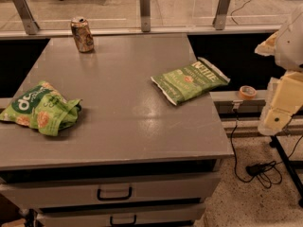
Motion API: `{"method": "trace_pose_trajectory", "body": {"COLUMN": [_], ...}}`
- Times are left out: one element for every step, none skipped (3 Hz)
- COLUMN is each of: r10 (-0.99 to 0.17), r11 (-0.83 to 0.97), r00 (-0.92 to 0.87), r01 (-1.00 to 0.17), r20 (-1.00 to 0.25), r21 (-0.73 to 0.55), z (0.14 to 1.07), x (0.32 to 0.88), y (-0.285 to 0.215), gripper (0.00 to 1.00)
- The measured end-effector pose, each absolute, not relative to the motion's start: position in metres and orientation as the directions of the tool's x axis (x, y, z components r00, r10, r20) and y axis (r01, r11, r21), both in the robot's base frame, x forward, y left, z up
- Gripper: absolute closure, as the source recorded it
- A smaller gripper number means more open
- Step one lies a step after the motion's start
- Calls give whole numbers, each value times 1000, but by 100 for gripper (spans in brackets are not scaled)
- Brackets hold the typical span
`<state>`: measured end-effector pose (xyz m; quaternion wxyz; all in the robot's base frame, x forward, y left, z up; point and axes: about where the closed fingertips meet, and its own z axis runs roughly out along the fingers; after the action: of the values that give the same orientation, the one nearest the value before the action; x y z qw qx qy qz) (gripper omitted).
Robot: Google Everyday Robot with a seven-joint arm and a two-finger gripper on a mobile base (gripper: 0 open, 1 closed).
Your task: Move green rice chip bag near orange can
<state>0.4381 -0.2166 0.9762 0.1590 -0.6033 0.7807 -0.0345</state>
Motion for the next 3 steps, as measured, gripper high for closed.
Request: {"method": "trace_pose_trajectory", "body": {"r10": [-953,-960,-967], "r11": [270,221,86], "r00": [-221,-168,-26], "r01": [-931,-947,-970], "r20": [-207,-225,-255], "r21": [-246,-235,-229], "z": [976,969,954], "x": [438,452,475], "y": [-217,-196,-131], "gripper": [0,0,0]}}
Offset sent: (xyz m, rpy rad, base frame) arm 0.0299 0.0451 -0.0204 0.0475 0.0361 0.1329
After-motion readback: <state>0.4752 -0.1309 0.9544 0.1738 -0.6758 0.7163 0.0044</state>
